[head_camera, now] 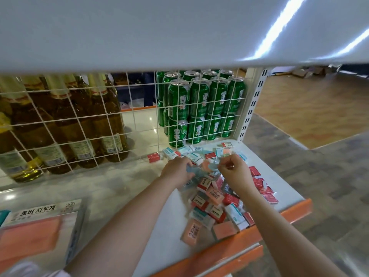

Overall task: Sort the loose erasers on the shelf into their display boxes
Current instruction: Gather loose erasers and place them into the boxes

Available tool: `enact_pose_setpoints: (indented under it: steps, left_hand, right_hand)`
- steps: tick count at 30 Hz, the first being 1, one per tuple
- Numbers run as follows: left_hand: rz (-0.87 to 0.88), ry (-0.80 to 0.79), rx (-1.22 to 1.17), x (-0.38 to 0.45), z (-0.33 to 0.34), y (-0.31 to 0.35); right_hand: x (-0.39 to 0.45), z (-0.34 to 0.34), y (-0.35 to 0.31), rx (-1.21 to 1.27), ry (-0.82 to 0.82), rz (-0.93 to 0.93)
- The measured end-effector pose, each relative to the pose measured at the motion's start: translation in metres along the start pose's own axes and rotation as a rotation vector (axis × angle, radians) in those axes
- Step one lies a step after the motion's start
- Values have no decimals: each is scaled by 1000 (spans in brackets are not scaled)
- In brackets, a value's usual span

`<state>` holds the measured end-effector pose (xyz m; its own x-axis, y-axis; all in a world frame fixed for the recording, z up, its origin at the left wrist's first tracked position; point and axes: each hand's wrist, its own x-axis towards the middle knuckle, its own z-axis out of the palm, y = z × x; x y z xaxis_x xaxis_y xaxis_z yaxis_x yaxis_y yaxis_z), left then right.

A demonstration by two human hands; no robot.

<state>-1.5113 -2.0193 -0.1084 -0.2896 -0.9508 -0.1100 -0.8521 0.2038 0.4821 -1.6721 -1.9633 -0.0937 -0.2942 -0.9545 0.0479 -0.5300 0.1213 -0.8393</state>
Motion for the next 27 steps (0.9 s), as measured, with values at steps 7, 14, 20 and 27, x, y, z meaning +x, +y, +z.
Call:
enact_pose_setpoints:
  steps: [7, 14, 20, 27]
  left_hand:
    - [-96, -86, -88, -9, -3, 1]
    - [-125, -130, -97, -20, -12, -9]
    - [-110, -71, -59, -27, -11, -19]
    - [-89, -36, -95, -37, -17, -24]
  right_hand:
    - [-10, -2, -1, -132, -163, 13]
    - [-14, -2, -6, -233, -249, -15]
    - [-19, -1, -6, -280, -281, -22]
    - [-24, 3, -9, -183, -146, -27]
